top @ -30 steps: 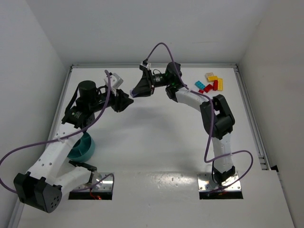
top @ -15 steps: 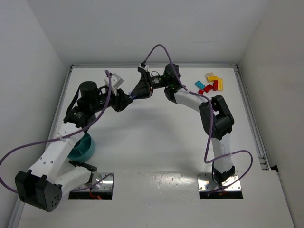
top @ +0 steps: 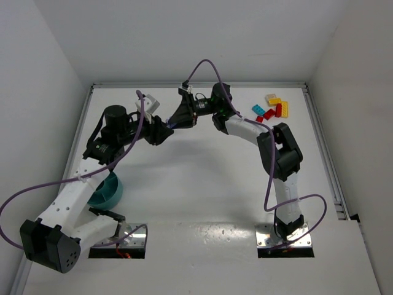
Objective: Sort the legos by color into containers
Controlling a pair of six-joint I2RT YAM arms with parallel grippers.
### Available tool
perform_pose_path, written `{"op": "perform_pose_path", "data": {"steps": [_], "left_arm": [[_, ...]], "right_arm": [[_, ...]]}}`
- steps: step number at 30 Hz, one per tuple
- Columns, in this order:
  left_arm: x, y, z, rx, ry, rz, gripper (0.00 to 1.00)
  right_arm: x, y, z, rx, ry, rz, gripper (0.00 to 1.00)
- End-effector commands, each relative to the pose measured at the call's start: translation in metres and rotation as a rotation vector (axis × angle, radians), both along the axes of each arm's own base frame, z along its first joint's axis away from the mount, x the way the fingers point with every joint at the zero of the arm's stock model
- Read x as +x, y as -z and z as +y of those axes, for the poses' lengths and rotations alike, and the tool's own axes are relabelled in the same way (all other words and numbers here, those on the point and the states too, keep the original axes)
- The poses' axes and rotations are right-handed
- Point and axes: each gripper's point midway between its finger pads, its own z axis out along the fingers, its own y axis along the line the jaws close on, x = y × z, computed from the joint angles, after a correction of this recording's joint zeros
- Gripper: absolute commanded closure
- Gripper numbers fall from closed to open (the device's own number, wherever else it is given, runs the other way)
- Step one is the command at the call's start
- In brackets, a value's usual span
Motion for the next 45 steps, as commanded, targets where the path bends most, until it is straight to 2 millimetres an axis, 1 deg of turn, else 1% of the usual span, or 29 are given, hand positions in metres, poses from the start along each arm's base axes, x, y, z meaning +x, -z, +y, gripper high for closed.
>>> {"op": "perform_pose_path", "data": {"steps": [1, 4, 5, 7, 10, 11, 13, 14, 17, 21, 22, 23, 25, 27, 29, 32, 33, 34, 35, 39, 43, 45], "left_arm": [[0.001, -0.024, -0.01, -0.047, 0.037, -0.081, 0.51], [0.001, -0.024, -0.01, -0.047, 0.037, -0.081, 0.51], [0.001, -0.024, -0.01, -0.047, 0.037, -0.081, 0.51], [0.003, -0.026, -0.01, -0.048, 0.028, -0.09, 0.53], [0.006, -0.025, -0.006, -0.043, 0.001, -0.092, 0.53], [0.007, -0.032, -0.007, -0.048, 0.001, -0.109, 0.53], [0.009, -0.034, -0.006, -0.049, -0.008, -0.119, 0.53], [0.009, -0.03, -0.009, -0.047, 0.001, -0.109, 0.53], [0.009, -0.03, -0.009, -0.047, 0.002, -0.109, 0.53], [0.014, -0.034, -0.007, -0.048, -0.024, -0.128, 0.47], [0.014, -0.034, -0.008, -0.046, -0.025, -0.128, 0.47], [0.014, -0.038, -0.008, -0.049, -0.025, -0.137, 0.46], [0.015, -0.038, -0.007, -0.047, -0.036, -0.138, 0.46], [0.016, -0.04, -0.007, -0.044, -0.034, -0.153, 0.46], [0.02, -0.04, -0.003, -0.039, -0.066, -0.155, 0.46], [0.028, -0.039, 0.005, -0.027, -0.129, -0.159, 0.46], [0.027, -0.042, 0.008, -0.028, -0.143, -0.168, 0.46], [0.028, -0.042, 0.009, -0.027, -0.152, -0.168, 0.46], [0.029, -0.042, 0.009, -0.019, -0.15, -0.176, 0.46], [0.03, -0.044, 0.01, -0.021, -0.16, -0.185, 0.46], [0.028, -0.044, 0.008, -0.025, -0.138, -0.184, 0.46], [0.025, -0.045, 0.004, -0.03, -0.111, -0.182, 0.46]], "right_arm": [[-0.021, -0.024, 0.004, 0.032, -0.038, -0.052, 1.0], [-0.021, -0.024, 0.004, 0.032, -0.038, -0.052, 1.0], [-0.022, -0.022, 0.004, 0.028, -0.038, -0.045, 1.0], [-0.022, -0.021, 0.004, 0.028, -0.038, -0.045, 1.0], [-0.022, -0.018, 0.004, 0.022, -0.038, -0.035, 1.0], [-0.022, -0.018, 0.004, 0.022, -0.038, -0.035, 1.0], [-0.022, -0.018, 0.004, 0.022, -0.038, -0.035, 1.0], [-0.022, -0.018, 0.004, 0.022, -0.038, -0.035, 1.0], [-0.022, -0.018, 0.004, 0.022, -0.038, -0.035, 1.0], [-0.022, -0.017, 0.004, 0.017, -0.038, -0.028, 1.0], [-0.022, -0.017, 0.004, 0.017, -0.038, -0.028, 1.0], [-0.022, -0.017, 0.004, 0.017, -0.038, -0.028, 1.0], [-0.022, -0.017, 0.004, 0.017, -0.038, -0.028, 1.0], [-0.023, -0.014, 0.003, 0.011, -0.038, -0.018, 1.0], [-0.023, -0.01, 0.003, 0.006, -0.038, -0.009, 1.0], [-0.025, -0.012, 0.002, 0.006, -0.038, -0.009, 1.0], [-0.026, -0.009, 0.001, 0.001, -0.038, -0.002, 1.0], [-0.026, -0.009, 0.001, 0.001, -0.038, -0.001, 1.0], [-0.027, -0.013, 0.001, 0.006, -0.038, -0.009, 1.0], [-0.027, -0.013, 0.001, 0.006, -0.038, -0.009, 1.0], [-0.027, -0.013, 0.001, 0.006, -0.038, -0.009, 1.0], [-0.026, -0.018, 0.001, 0.011, -0.038, -0.018, 1.0]]}}
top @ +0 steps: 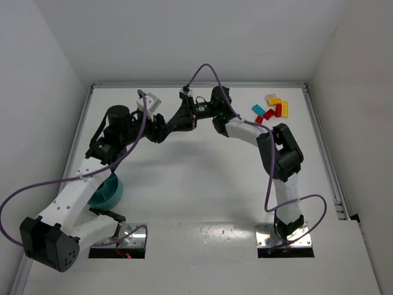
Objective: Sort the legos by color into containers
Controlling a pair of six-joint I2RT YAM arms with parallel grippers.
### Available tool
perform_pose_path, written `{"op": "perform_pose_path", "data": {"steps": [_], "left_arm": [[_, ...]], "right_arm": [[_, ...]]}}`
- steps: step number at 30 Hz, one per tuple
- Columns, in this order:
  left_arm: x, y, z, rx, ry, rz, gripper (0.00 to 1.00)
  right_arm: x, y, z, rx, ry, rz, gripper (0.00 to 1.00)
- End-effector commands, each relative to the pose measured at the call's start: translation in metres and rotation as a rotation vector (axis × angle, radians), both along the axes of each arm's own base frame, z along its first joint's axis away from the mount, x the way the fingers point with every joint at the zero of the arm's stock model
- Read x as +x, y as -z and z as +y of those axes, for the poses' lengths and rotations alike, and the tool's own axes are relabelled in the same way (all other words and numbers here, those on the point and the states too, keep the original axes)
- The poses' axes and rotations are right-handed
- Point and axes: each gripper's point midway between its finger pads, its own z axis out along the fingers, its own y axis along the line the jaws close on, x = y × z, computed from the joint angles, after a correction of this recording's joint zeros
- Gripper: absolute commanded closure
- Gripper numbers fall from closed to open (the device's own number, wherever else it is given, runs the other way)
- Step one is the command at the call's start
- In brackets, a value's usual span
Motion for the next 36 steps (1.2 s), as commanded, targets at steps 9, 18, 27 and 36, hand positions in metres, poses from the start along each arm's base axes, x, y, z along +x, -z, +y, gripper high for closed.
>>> {"op": "perform_pose_path", "data": {"steps": [9, 18, 27, 36], "left_arm": [[0.004, -0.028, -0.007, -0.02, 0.027, -0.135, 0.72], [-0.026, -0.006, 0.0, 0.093, 0.105, -0.061, 0.91], [-0.057, -0.008, 0.043, 0.283, 0.063, 0.06, 0.95], [-0.046, -0.006, 0.147, 0.59, -0.285, 0.291, 1.0]], "right_arm": [[-0.024, -0.043, 0.0, 0.046, -0.069, -0.084, 1.0], [0.011, -0.046, -0.018, 0.003, 0.025, -0.052, 0.52], [0.085, 0.015, -0.123, -0.127, 0.231, -0.233, 0.21], [0.144, 0.082, -0.302, -1.17, 0.427, -0.847, 0.21]]}}
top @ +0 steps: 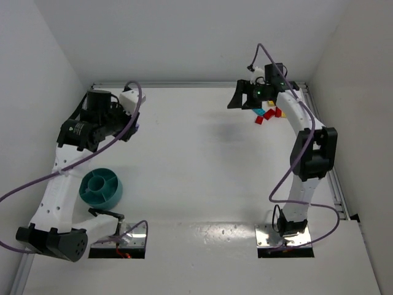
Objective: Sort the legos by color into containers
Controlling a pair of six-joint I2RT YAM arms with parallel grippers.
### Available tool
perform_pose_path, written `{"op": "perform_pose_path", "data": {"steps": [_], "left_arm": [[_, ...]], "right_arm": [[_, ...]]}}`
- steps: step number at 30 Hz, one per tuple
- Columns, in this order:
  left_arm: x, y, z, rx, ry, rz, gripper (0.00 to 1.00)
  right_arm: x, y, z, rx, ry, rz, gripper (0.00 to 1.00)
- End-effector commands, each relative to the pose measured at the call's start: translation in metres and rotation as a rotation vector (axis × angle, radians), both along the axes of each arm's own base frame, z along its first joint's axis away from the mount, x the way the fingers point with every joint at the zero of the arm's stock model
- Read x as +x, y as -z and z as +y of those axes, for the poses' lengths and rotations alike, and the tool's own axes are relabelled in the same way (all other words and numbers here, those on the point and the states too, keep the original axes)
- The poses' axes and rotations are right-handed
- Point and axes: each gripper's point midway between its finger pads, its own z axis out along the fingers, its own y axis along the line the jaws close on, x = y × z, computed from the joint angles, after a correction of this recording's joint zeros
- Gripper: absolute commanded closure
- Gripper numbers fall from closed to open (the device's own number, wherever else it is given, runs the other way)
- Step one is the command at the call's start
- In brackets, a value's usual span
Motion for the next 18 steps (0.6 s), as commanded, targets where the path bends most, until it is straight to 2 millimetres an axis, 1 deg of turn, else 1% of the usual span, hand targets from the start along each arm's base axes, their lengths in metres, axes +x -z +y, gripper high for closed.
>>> {"op": "perform_pose_path", "data": {"steps": [1, 2, 3, 4, 5, 6, 7, 8, 9, 10, 11, 12, 13, 14, 15, 16, 17, 18], "left_arm": [[-0.019, 0.012, 0.059, 0.182, -0.175, 0.104, 1.0], [-0.022, 0.015, 0.068, 0.212, -0.208, 0.13, 1.0], [-0.025, 0.016, 0.089, 0.275, -0.3, 0.14, 1.0], [-0.028, 0.023, 0.099, 0.31, -0.333, 0.175, 1.0], [-0.038, 0.028, 0.107, 0.332, -0.357, 0.218, 1.0], [-0.043, 0.032, 0.119, 0.352, -0.391, 0.244, 1.0], [-0.05, 0.035, 0.123, 0.36, -0.397, 0.261, 1.0], [-0.054, 0.035, 0.127, 0.359, -0.412, 0.267, 1.0], [-0.064, 0.042, 0.136, 0.387, -0.423, 0.305, 1.0], [-0.066, 0.046, 0.141, 0.403, -0.434, 0.321, 1.0], [-0.075, 0.047, 0.145, 0.407, -0.443, 0.325, 1.0], [-0.08, 0.051, 0.153, 0.419, -0.456, 0.338, 1.0], [-0.086, 0.06, 0.156, 0.429, -0.457, 0.368, 1.0], [-0.09, 0.062, 0.161, 0.441, -0.471, 0.377, 1.0], [-0.097, 0.067, 0.168, 0.442, -0.494, 0.396, 1.0], [-0.098, 0.067, 0.172, 0.449, -0.5, 0.4, 1.0], [-0.102, 0.073, 0.174, 0.448, -0.511, 0.423, 1.0], [-0.106, 0.075, 0.18, 0.461, -0.527, 0.438, 1.0]], "right_arm": [[-0.019, -0.002, -0.077, -0.575, -0.086, -0.178, 0.18], [-0.025, -0.004, -0.082, -0.608, -0.108, -0.183, 0.18], [-0.024, -0.009, -0.092, -0.636, -0.102, -0.2, 0.16], [-0.024, -0.01, -0.102, -0.663, -0.108, -0.214, 0.1], [-0.027, -0.008, -0.103, -0.673, -0.126, -0.212, 0.08], [-0.03, -0.015, -0.106, -0.669, -0.132, -0.218, 0.08], [-0.031, -0.019, -0.105, -0.667, -0.145, -0.228, 0.07], [-0.034, -0.018, -0.104, -0.662, -0.162, -0.222, 0.06], [-0.038, -0.024, -0.103, -0.643, -0.189, -0.226, 0.06], [-0.042, -0.018, -0.1, -0.63, -0.222, -0.206, 0.05], [-0.045, -0.02, -0.096, -0.613, -0.249, -0.212, 0.05], [-0.052, -0.014, -0.095, -0.602, -0.282, -0.178, 0.05], [-0.057, -0.008, -0.093, -0.595, -0.317, -0.164, 0.05], [-0.058, -0.001, -0.093, -0.571, -0.334, -0.138, 0.06], [-0.064, 0.001, -0.091, -0.557, -0.358, -0.109, 0.06], [-0.066, 0.003, -0.089, -0.543, -0.368, -0.089, 0.08], [-0.068, 0.005, -0.086, -0.521, -0.38, -0.073, 0.09], [-0.07, 0.012, -0.086, -0.514, -0.391, -0.031, 0.14]]}}
